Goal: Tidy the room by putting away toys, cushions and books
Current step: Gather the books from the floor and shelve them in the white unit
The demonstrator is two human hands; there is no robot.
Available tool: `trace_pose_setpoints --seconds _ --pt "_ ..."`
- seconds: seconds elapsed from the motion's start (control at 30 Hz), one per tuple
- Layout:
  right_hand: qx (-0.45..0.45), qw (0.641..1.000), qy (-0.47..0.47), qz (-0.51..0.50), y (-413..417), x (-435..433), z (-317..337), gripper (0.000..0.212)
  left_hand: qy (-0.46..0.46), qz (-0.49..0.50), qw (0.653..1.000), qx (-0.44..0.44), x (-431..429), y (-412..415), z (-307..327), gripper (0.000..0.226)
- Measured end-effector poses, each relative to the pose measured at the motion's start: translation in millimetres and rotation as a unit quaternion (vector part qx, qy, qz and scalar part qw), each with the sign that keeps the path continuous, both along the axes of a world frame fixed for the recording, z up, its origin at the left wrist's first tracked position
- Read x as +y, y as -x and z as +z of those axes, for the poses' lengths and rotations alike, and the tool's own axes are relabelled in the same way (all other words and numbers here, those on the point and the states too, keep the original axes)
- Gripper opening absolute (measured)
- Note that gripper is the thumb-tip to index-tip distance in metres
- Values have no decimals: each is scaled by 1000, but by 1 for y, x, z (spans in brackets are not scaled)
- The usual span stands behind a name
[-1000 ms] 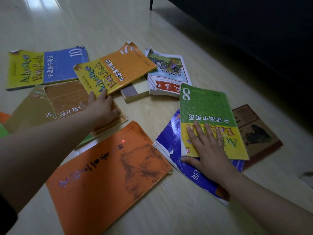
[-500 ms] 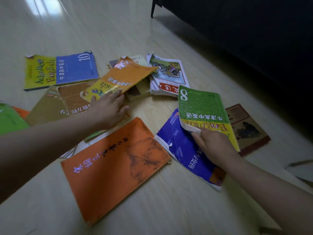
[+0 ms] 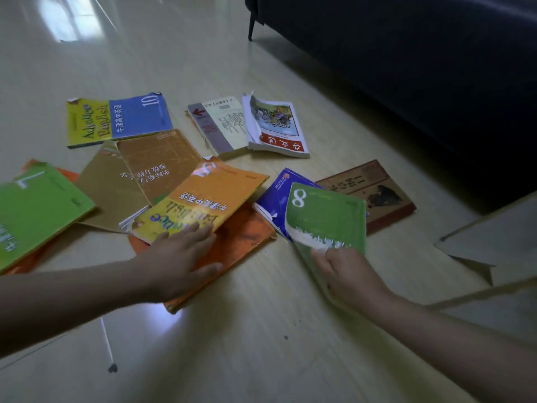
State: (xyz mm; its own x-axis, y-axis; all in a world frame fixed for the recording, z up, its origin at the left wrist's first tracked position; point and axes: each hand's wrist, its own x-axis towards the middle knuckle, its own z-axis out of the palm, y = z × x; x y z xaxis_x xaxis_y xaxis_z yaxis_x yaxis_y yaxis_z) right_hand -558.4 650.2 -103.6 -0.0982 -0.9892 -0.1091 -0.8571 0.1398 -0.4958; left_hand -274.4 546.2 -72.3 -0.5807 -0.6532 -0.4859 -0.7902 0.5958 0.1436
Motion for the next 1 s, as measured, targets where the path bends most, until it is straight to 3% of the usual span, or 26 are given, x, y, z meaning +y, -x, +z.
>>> trace_pose_setpoints --seconds 0.2,0.33,0.4,0.43,0.57,0.73,1.0 --pt "-164 977 -114 67 -43 49 -12 48 -27 21 996 81 40 -17 -1 129" --pt "-126 989 -65 41 -38 42 -14 39 3 55 995 78 32 -14 -11 74" --pt "-81 995 -59 19 -26 31 -14 21 19 63 996 64 23 -7 -18 69" --pt "-42 997 -71 13 -21 26 -14 22 24 67 996 54 18 -4 -22 71" --pt "83 984 -154 38 -7 9 -14 60 32 96 995 11 -1 7 -46 89" --pt "162 955 -244 53 -2 8 -35 102 46 120 992 -6 -9 21 -67 94" --pt "189 948 -245 73 -9 28 -60 127 82 111 990 -3 -8 21 -79 90"
